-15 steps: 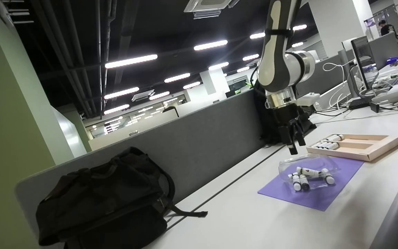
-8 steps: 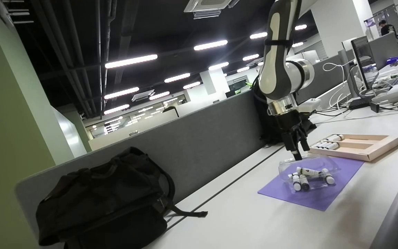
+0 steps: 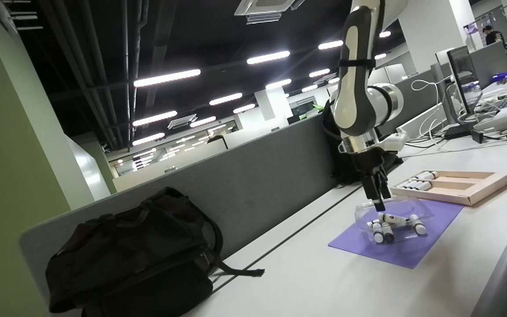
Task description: Pick up a bottle from the clear container and put it on the left compartment of the tray
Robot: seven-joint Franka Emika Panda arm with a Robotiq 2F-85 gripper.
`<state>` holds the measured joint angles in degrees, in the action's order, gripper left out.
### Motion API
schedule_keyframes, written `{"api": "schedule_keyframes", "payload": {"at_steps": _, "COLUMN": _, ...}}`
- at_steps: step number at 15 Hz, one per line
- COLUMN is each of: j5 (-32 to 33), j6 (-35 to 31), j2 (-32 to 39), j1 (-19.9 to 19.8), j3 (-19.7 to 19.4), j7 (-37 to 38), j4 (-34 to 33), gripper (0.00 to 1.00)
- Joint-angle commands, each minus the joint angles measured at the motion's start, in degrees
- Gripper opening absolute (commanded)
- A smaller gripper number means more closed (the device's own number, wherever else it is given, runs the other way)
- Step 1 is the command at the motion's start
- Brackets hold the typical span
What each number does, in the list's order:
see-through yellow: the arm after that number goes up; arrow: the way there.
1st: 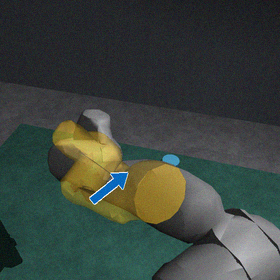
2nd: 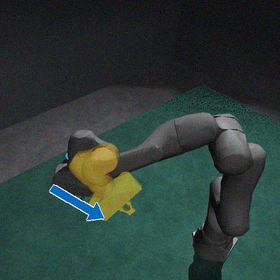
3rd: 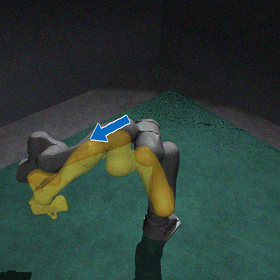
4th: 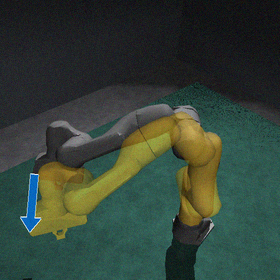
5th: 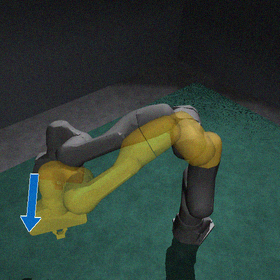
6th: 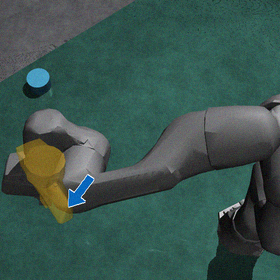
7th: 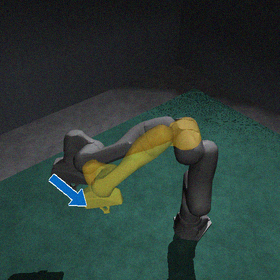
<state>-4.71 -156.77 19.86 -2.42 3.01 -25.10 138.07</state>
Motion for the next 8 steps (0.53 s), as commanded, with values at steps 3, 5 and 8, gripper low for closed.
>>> {"api": "schedule_keyframes", "payload": {"at_steps": 3, "j5": 1.97, "j6": -5.08, "j2": 4.48, "j1": -4.12, "j3": 4.29, "j7": -4.04, "j4": -0.73, "gripper": 1.00}}
{"api": "schedule_keyframes", "payload": {"at_steps": 5, "j5": 3.89, "j6": -5.81, "j2": 5.42, "j1": -4.25, "j3": 4.03, "j7": -3.29, "j4": -0.70, "gripper": 1.00}}
{"api": "schedule_keyframes", "payload": {"at_steps": 8, "j5": 5.58, "j6": -5.53, "j2": 6.02, "j1": -4.54, "j3": 3.38, "j7": -1.99, "j4": -0.93, "gripper": 1.00}}
